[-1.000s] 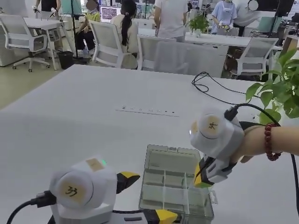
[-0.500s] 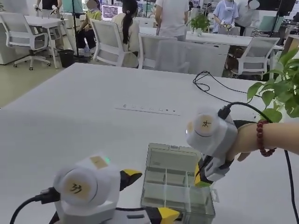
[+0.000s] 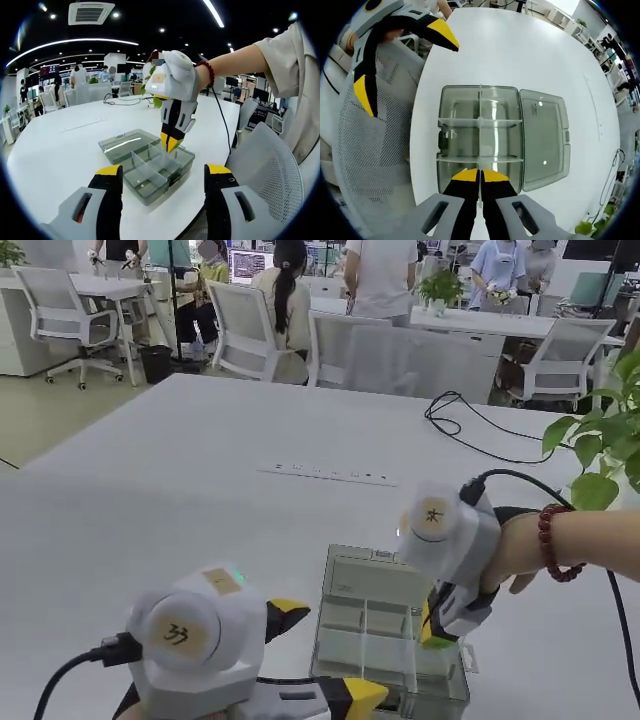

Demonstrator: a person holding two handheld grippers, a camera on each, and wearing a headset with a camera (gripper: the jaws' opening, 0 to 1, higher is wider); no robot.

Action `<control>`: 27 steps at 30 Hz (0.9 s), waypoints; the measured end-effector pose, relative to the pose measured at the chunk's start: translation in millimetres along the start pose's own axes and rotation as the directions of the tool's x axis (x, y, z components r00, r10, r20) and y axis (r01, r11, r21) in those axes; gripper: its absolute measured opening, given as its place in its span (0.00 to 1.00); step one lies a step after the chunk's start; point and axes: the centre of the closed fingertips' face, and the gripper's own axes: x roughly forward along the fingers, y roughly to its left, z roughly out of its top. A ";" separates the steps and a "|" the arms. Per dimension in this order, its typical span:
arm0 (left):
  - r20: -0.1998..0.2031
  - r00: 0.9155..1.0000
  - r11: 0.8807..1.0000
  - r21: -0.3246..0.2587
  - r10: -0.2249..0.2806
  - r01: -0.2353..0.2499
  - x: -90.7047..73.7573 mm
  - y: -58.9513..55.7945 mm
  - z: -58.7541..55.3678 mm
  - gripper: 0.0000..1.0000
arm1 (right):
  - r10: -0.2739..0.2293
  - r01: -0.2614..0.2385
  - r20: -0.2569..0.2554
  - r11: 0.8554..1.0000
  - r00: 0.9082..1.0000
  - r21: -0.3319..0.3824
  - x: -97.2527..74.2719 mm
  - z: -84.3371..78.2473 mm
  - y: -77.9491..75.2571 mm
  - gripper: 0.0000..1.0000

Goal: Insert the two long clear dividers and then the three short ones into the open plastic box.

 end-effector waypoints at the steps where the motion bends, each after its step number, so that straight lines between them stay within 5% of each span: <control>1: 0.000 1.000 1.000 0.000 0.000 0.000 0.0 0.0 -0.1 0.66 | 0.002 -0.002 0.003 1.000 1.000 0.007 1.2 0.0 -0.1 0.02; 15: -0.019 1.000 1.000 -0.003 0.005 -0.005 0.8 1.4 -4.0 0.65 | 0.033 -0.034 0.026 0.998 0.999 0.047 22.9 -5.9 0.6 0.02; 27: -0.040 0.999 1.000 -0.016 0.002 -0.003 2.0 1.4 -7.4 0.66 | 0.016 -0.021 0.066 0.998 0.998 0.065 21.5 -6.2 0.6 0.03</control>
